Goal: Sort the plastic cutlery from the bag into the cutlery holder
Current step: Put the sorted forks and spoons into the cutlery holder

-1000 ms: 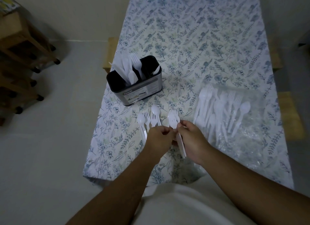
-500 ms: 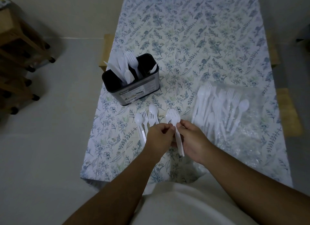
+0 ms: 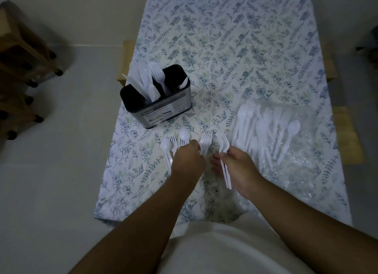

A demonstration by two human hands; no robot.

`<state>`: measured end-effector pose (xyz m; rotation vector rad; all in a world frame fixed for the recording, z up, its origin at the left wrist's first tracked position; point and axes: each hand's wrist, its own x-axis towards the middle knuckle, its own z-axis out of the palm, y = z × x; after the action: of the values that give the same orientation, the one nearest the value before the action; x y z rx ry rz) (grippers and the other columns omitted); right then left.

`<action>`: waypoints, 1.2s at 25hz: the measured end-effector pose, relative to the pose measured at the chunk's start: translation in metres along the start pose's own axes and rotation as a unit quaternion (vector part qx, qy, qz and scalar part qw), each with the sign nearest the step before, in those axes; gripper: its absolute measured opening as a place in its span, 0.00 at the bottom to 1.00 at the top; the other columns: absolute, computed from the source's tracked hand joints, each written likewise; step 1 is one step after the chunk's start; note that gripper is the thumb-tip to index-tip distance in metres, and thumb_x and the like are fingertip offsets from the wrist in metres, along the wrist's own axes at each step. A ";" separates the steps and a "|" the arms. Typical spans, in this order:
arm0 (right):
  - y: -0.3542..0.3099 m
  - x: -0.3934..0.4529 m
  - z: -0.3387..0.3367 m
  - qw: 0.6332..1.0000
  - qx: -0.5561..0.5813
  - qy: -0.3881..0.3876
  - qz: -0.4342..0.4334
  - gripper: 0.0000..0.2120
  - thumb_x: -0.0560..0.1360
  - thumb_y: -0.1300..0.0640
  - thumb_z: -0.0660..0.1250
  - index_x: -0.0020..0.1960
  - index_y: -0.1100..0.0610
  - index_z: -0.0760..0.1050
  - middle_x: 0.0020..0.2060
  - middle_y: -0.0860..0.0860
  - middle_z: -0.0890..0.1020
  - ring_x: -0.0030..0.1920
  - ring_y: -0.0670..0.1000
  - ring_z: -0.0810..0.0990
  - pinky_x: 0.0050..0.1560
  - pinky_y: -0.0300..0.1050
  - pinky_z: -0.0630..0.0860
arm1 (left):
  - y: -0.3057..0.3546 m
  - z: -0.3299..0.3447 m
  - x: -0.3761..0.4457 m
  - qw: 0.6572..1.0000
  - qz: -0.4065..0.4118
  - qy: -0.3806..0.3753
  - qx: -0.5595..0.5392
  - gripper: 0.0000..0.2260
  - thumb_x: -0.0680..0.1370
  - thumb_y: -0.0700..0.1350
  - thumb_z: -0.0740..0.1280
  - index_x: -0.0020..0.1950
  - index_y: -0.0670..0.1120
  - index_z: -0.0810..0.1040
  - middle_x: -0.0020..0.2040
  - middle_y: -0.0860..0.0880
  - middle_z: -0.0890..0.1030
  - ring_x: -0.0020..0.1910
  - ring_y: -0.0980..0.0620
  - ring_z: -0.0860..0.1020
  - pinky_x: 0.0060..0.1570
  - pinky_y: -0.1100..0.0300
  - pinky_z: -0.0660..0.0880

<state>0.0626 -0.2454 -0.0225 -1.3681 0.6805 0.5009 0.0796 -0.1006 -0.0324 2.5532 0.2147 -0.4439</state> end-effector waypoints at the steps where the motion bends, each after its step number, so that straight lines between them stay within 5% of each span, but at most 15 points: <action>1: -0.002 -0.001 0.000 1.000 -0.005 0.002 -0.003 0.10 0.82 0.66 0.61 0.54 0.60 0.81 0.50 0.61 0.86 0.47 0.55 0.87 0.56 0.57 0.83 | -0.001 0.000 -0.001 1.000 -0.003 0.003 0.000 0.10 0.77 0.40 0.69 0.58 0.45 0.77 0.46 0.47 0.84 0.46 0.49 0.82 0.41 0.58 0.77; 5: -0.005 -0.003 -0.001 1.000 0.011 0.004 0.006 0.12 0.83 0.65 0.59 0.47 0.58 0.79 0.52 0.66 0.83 0.52 0.62 0.86 0.61 0.62 0.79 | -0.003 0.000 -0.009 1.000 0.003 0.013 -0.017 0.09 0.78 0.44 0.68 0.57 0.44 0.78 0.46 0.47 0.83 0.43 0.50 0.82 0.41 0.59 0.77; 10: 0.005 0.002 -0.003 1.000 0.008 0.007 0.003 0.11 0.82 0.62 0.62 0.56 0.58 0.82 0.48 0.60 0.87 0.48 0.60 0.87 0.54 0.59 0.83 | 0.016 0.004 0.005 0.998 -0.021 0.017 -0.056 0.10 0.76 0.49 0.73 0.51 0.46 0.76 0.42 0.50 0.81 0.40 0.50 0.81 0.41 0.55 0.81; 14: 0.008 -0.001 -0.008 1.000 -0.024 0.017 -0.006 0.13 0.82 0.62 0.60 0.53 0.51 0.83 0.46 0.54 0.88 0.50 0.57 0.87 0.55 0.59 0.83 | 0.026 0.005 0.015 0.999 -0.022 0.015 -0.017 0.06 0.76 0.45 0.71 0.51 0.46 0.78 0.43 0.49 0.82 0.41 0.50 0.79 0.37 0.59 0.74; 19: 0.007 -0.001 -0.013 0.999 -0.035 0.033 -0.004 0.11 0.81 0.64 0.63 0.57 0.55 0.82 0.48 0.55 0.88 0.49 0.55 0.87 0.55 0.59 0.83 | 0.020 -0.003 0.009 0.994 -0.062 0.019 -0.091 0.04 0.74 0.46 0.72 0.44 0.48 0.80 0.37 0.52 0.82 0.36 0.56 0.80 0.32 0.67 0.69; 22: 0.007 -0.003 -0.013 1.000 -0.027 0.000 -0.011 0.12 0.82 0.64 0.62 0.58 0.55 0.83 0.50 0.57 0.88 0.53 0.57 0.87 0.57 0.58 0.82 | 0.010 -0.007 -0.003 0.930 -0.131 -0.035 -0.342 0.04 0.75 0.43 0.74 0.47 0.44 0.84 0.40 0.49 0.86 0.40 0.53 0.84 0.36 0.68 0.78; 25: 0.007 -0.010 -0.006 0.997 -0.045 -0.059 -0.034 0.13 0.83 0.62 0.61 0.62 0.53 0.81 0.53 0.54 0.88 0.56 0.55 0.86 0.62 0.58 0.80 | 0.003 -0.004 -0.026 0.826 -0.150 -0.121 -0.530 0.07 0.79 0.39 0.70 0.55 0.40 0.84 0.48 0.40 0.87 0.50 0.40 0.86 0.53 0.49 0.83; 28: 0.009 -0.016 0.004 0.992 -0.061 -0.100 -0.044 0.14 0.84 0.61 0.60 0.59 0.49 0.82 0.54 0.51 0.87 0.57 0.51 0.85 0.62 0.54 0.80 | 0.002 0.001 -0.039 0.812 -0.149 -0.095 -0.556 0.08 0.81 0.38 0.67 0.57 0.43 0.85 0.49 0.43 0.87 0.50 0.43 0.86 0.52 0.48 0.83; 30: 0.010 -0.019 0.008 0.989 -0.058 -0.129 -0.043 0.16 0.85 0.61 0.59 0.58 0.48 0.83 0.55 0.52 0.87 0.58 0.51 0.85 0.61 0.51 0.79 | 0.000 -0.001 -0.043 0.838 -0.145 -0.059 -0.523 0.10 0.81 0.38 0.67 0.51 0.48 0.87 0.44 0.47 0.88 0.45 0.48 0.87 0.46 0.55 0.83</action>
<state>0.0435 -0.2351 -0.0156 -1.4038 0.3842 0.6424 0.0397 -0.1031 -0.0165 1.4081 0.6105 -0.4263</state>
